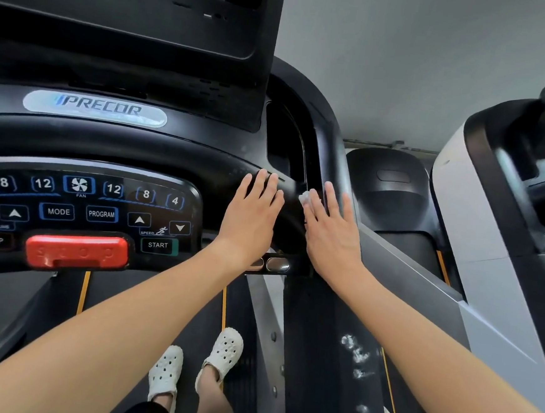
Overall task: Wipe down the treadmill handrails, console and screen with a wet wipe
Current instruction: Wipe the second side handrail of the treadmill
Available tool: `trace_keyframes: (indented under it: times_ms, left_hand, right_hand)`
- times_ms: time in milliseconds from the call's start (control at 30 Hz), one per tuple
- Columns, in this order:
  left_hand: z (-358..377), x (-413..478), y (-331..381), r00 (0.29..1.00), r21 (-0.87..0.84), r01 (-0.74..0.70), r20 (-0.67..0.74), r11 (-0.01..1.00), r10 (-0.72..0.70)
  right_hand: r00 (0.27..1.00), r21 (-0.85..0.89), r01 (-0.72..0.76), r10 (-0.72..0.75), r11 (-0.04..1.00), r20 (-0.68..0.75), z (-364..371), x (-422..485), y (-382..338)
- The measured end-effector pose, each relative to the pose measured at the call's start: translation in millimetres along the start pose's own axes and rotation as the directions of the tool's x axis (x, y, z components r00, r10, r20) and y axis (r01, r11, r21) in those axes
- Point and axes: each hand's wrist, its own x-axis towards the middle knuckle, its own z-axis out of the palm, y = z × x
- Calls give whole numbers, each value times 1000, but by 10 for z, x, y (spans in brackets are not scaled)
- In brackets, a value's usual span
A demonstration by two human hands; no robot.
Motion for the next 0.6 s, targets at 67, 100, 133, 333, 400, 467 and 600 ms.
trace_keyframes:
  times_ms: [67, 100, 133, 333, 400, 467, 600]
  left_hand:
    - [5, 1, 3, 1000, -1, 3, -4, 1000, -3]
    - [5, 0, 2, 1000, -2, 2, -4, 1000, -2]
    - [5, -1, 1, 1000, 1, -1, -3, 1000, 1]
    - [-6, -16, -40, 1000, 10, -14, -6, 1000, 15]
    - [-12, -19, -46, 1000, 4, -13, -8, 1000, 13]
    - [-7, -16, -47, 1000, 2, -10, -10, 1000, 10]
    - [13, -3, -27, 1000, 0, -5, -8, 1000, 5]
  right_hand:
    - [1000, -17, 8, -7, 1000, 15, -4, -14, -13]
    - [1000, -17, 6, -6, 1000, 24, -17, 15, -20]
    - [1000, -20, 0, 0, 1000, 31, -35, 62, -25]
    - [998, -15, -58, 58, 998, 9, -142, 459, 21]
    - [998, -5, -57, 57, 998, 7, -158, 488, 58]
    - [999, -3, -40, 40, 999, -2, -166, 409, 62]
    - [1000, 7, 25, -24, 1000, -19, -44, 69, 18]
